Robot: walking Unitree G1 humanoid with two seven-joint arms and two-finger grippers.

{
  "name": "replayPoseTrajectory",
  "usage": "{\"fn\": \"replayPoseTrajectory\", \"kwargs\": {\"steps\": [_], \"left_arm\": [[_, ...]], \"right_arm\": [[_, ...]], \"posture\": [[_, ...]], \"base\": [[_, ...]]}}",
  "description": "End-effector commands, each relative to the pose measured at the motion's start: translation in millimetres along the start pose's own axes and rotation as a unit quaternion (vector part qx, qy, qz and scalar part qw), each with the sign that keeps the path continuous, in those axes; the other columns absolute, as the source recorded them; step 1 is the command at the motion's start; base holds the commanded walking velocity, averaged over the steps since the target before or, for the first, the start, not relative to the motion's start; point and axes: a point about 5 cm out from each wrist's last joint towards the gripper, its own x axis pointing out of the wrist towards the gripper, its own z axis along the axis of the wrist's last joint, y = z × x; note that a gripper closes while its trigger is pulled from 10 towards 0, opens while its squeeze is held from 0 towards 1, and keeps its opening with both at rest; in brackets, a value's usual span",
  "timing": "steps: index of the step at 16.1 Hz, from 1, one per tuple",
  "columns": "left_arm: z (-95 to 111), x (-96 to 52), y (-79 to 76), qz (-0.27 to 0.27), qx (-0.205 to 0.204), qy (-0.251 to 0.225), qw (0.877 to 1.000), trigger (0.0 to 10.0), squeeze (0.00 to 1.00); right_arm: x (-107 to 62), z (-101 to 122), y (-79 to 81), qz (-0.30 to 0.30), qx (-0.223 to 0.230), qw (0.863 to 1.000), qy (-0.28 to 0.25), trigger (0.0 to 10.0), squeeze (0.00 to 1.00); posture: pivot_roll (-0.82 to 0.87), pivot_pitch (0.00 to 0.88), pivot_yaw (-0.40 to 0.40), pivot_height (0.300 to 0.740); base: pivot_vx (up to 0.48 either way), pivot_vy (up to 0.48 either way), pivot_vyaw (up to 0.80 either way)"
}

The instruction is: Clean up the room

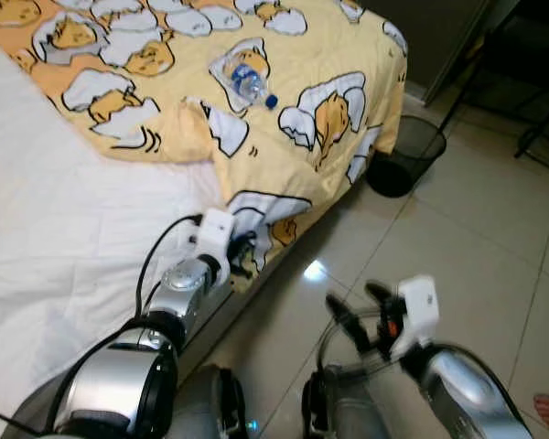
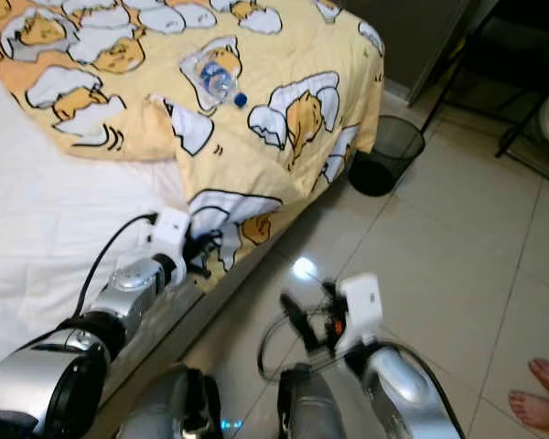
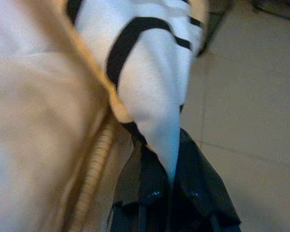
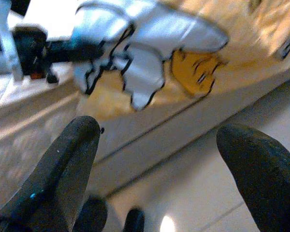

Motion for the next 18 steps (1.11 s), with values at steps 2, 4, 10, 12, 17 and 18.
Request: {"fn": "replayPoseTrajectory", "kwargs": {"steps": [2, 4, 10, 12, 17, 18], "left_arm": [[-22, -1.9, -30.4, -0.093, 0.029, 0.019, 0.995, 0.0, 0.00], [-33, -5.6, -42.3, -0.129, 0.054, 0.027, 0.990, 0.0, 0.00], [-50, -13.4, -71.4, -0.235, 0.109, 0.035, 0.965, 0.0, 0.00], [-61, -18.4, -76.7, -0.261, 0.103, 0.054, 0.958, 0.0, 0.00], [-91, -27.7, -114.9, -0.294, -0.004, 0.107, 0.950, 10.0, 0.00], [-95, -26.9, -117.0, -0.267, -0.007, 0.123, 0.956, 10.0, 0.00]], "right_arm": [[-8.3, 4, -6.4, 0.005, -0.005, 1.000, 0.001, 10.0, 0.00], [-8.9, 8, -10.8, 0.001, -0.007, 1.000, -0.003, 10.0, 0.00], [-5.7, 21, -18.2, 0.034, -0.018, 0.999, -0.014, 10.0, 0.00], [-4.9, 19, -13.5, 0.044, -0.016, 0.999, -0.013, 10.0, 0.00], [-8.4, 10, -6.8, 0.066, -0.016, 0.998, 0.011, 10.0, 0.00], [-8.9, 10, -6.4, 0.069, -0.018, 0.997, 0.013, 10.0, 0.00]], "posture": [[-0.23, 0.154, -0.021, 0.684], [-0.23, 0.153, -0.023, 0.684], [-0.20, 0.125, -0.030, 0.684], [-0.20, 0.121, -0.027, 0.684], [-0.20, 0.131, -0.037, 0.684], [-0.20, 0.135, -0.046, 0.684]], "base": [[0.000, 0.000, 0.00], [0.000, 0.000, 0.00], [0.000, 0.000, 0.00], [0.000, 0.000, 0.00], [0.000, 0.000, 0.00], [0.000, 0.000, 0.00]]}}
